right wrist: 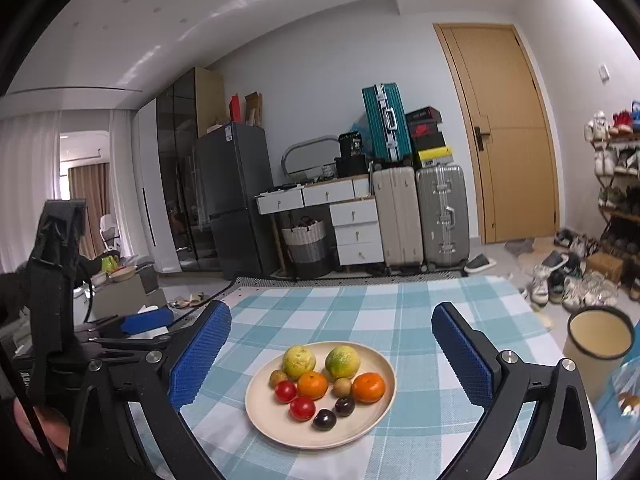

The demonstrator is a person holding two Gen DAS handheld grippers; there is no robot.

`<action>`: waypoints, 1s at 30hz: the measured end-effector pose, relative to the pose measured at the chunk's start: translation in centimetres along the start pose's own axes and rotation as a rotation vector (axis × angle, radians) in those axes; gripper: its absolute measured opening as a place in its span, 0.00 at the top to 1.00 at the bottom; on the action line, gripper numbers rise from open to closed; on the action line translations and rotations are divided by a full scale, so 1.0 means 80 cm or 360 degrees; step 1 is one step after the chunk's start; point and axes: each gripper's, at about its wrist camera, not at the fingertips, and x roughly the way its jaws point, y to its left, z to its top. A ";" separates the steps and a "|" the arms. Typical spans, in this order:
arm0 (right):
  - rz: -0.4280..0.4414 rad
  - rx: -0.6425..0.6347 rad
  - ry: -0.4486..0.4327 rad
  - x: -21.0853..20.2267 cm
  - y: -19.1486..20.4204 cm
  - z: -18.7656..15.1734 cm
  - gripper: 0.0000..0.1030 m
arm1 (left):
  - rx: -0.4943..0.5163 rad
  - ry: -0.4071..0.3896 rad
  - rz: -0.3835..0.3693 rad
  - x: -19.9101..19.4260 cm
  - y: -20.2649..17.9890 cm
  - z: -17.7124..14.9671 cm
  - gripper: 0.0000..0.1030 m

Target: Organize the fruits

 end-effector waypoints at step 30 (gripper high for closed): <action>-0.0138 -0.0195 -0.0066 -0.028 0.002 -0.061 0.00 | 0.0063 -0.0230 0.0274 -0.020 0.033 -0.076 0.01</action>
